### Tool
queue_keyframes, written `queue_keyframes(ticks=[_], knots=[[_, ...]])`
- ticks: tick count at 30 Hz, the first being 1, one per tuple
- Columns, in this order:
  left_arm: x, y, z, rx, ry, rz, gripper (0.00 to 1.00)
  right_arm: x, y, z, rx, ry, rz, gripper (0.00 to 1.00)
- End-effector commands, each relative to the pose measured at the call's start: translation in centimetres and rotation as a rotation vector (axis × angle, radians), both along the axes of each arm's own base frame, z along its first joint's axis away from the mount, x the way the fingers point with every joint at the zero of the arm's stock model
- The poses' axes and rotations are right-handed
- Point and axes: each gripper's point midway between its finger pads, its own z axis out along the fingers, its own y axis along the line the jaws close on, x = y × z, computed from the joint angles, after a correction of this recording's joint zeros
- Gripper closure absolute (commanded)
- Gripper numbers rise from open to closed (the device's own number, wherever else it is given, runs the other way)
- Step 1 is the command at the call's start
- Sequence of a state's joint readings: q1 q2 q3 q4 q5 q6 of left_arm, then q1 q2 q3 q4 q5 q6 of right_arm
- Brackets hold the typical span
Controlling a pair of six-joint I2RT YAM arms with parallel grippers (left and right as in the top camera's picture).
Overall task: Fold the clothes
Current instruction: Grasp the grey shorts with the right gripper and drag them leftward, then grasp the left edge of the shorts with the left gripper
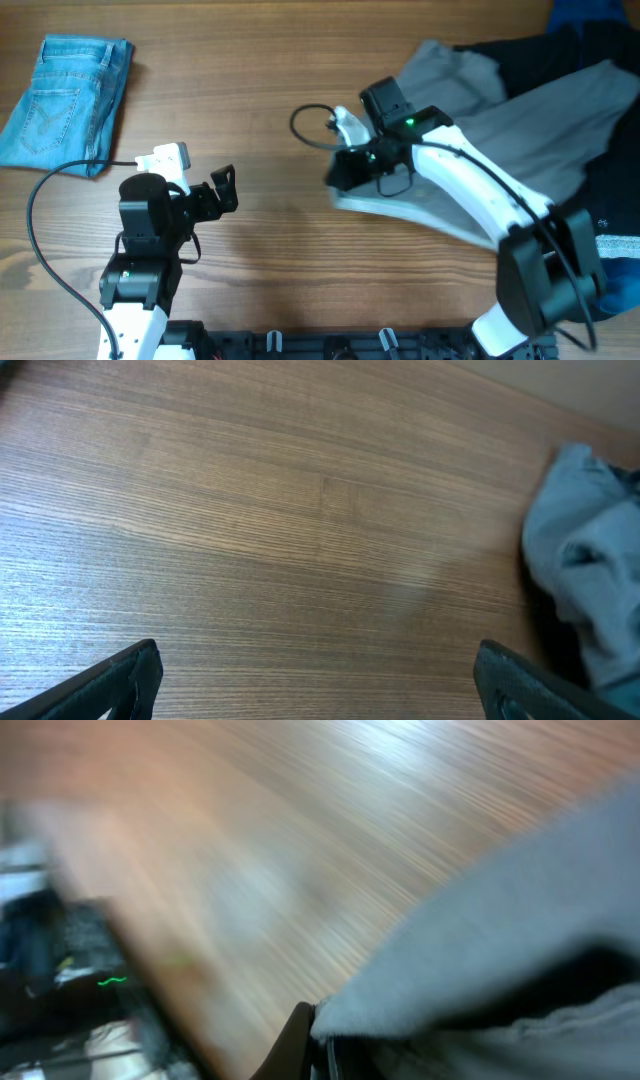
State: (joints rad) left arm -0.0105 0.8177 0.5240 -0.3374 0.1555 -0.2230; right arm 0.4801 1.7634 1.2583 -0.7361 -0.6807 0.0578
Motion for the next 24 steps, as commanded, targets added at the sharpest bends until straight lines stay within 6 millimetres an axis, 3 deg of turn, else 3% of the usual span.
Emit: queue_keyframes(ticks=[1, 3, 4, 6, 8, 11, 12, 17, 20, 24], knots=[[0.4, 0.0, 1.0, -0.009, -0.023, -0.002, 0.0, -4.2, 5.7, 6.7, 0.303, -0.045, 0.236, 0.96], [0.4, 0.0, 1.0, -0.009, -0.023, -0.002, 0.0, -4.0, 6.3, 5.5, 0.216, -0.053, 0.186, 0.93], [0.4, 0.0, 1.0, -0.009, -0.022, -0.002, 0.0, -3.4, 6.0, 4.5, 0.143, -0.066, 0.135, 0.76], [0.4, 0.0, 1.0, -0.009, -0.023, -0.002, 0.0, -1.6, 4.5, 2.6, -0.01, -0.088, 0.003, 0.57], [0.4, 0.0, 1.0, -0.009, -0.022, -0.002, 0.0, 0.8, 1.2, 0.9, -0.181, -0.104, -0.177, 0.28], [0.4, 0.0, 1.0, -0.009, -0.023, -0.002, 0.0, 2.4, -2.4, 0.4, -0.272, -0.101, -0.289, 0.09], [0.3, -0.1, 1.0, -0.012, -0.023, -0.005, 0.0, 3.1, -4.5, 0.7, -0.3, -0.093, -0.341, 0.0], [0.0, -2.3, 0.6, -0.199, 0.038, -0.029, 0.0, 4.8, -12.9, 2.4, -0.356, -0.051, -0.555, 0.0], [0.0, -3.1, -1.4, -0.32, 0.15, 0.01, 0.0, 4.8, -15.7, 2.8, -0.343, 0.001, -0.626, 0.0], [-0.7, -5.8, -4.5, -0.433, 0.317, -0.097, 0.0, 4.4, -18.3, 2.5, -0.37, 0.054, -0.687, 0.0]])
